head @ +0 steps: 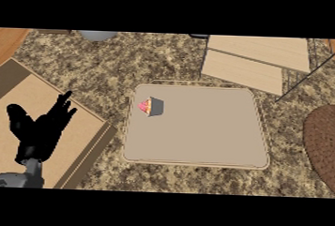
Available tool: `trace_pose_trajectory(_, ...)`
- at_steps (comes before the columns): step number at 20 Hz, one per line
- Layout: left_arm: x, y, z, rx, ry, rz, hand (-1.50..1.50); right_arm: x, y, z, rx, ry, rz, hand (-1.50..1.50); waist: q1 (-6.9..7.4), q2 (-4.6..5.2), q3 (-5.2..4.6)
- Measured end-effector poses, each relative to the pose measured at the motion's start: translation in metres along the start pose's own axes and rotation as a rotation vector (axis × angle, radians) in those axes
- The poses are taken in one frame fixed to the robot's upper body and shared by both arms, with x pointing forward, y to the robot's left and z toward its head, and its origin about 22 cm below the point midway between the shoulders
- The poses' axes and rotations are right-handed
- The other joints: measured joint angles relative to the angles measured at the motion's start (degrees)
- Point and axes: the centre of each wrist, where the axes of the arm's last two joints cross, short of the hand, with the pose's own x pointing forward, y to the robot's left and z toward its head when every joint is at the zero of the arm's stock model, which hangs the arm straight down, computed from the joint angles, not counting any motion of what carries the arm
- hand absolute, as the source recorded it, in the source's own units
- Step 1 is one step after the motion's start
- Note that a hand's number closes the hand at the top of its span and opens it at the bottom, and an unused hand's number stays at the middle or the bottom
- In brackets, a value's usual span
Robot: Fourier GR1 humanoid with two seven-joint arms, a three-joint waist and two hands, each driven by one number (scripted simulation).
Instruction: Pick the eggplant from the tray and place it in the tiered shelf
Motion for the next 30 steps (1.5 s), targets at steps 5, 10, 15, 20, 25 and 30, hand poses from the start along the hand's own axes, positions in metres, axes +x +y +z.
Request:
trace_pose_trajectory(5,0.001,0.001,0.001,0.001,0.000,0.008,0.00,-0.003,-0.003,-0.003,-0.071,0.068,-0.169,-1.50,-0.09,0.04,-0.09)
trace_pose_trajectory(10,-0.001,0.002,0.001,0.004,0.000,0.006,0.00,-0.008,-0.009,-0.006,-0.112,0.097,-0.348,-1.50,-0.32,-0.04,-0.03)
trace_pose_trajectory(15,0.001,0.003,0.001,0.001,0.006,0.004,0.00,-0.007,-0.025,-0.008,-0.153,0.108,-0.538,-1.50,-0.28,-0.02,-0.08)
trace_pose_trajectory(20,0.001,0.003,0.001,0.005,0.005,0.000,0.00,-0.011,-0.042,-0.010,-0.243,0.144,-0.672,-1.50,-0.37,-0.06,-0.17)
trace_pose_trajectory(25,-0.001,0.005,0.003,0.015,0.004,0.006,0.00,-0.031,-0.071,-0.012,-0.402,0.208,-0.683,-1.50,-0.82,-0.19,-0.22)
trace_pose_trajectory(30,-0.006,0.009,0.005,0.029,0.008,0.010,0.00,-0.065,-0.102,-0.009,-0.527,0.284,-0.732,-1.50,-1.68,-0.54,-0.04)
